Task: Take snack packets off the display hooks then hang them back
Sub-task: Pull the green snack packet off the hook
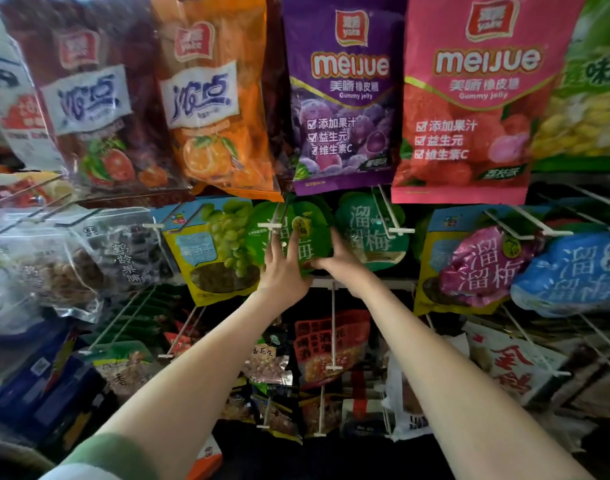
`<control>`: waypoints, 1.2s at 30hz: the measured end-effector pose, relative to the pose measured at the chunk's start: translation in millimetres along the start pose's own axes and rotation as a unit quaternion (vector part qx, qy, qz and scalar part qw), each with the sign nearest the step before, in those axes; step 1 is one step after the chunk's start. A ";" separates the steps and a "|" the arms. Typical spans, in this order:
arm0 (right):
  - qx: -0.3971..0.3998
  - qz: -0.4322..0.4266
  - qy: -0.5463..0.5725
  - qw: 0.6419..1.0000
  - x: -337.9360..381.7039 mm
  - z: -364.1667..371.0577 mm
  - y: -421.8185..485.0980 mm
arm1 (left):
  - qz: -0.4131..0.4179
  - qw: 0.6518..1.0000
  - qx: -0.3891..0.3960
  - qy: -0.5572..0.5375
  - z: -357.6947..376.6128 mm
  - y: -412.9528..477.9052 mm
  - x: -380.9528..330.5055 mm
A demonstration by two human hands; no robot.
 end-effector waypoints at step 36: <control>0.054 -0.161 -0.030 0.985 10.3 20.6 -21.3 | -0.024 0.993 -0.097 0.057 -18.8 -16.4 -12.5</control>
Point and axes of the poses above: each hand's wrist, its own y-axis towards the middle knuckle, its own z-axis out of the palm, x = y × z, the point moved 6 cm from there along y, towards the middle knuckle, and after that the axes turned 2 degrees about -y, right-handed, at the moved point
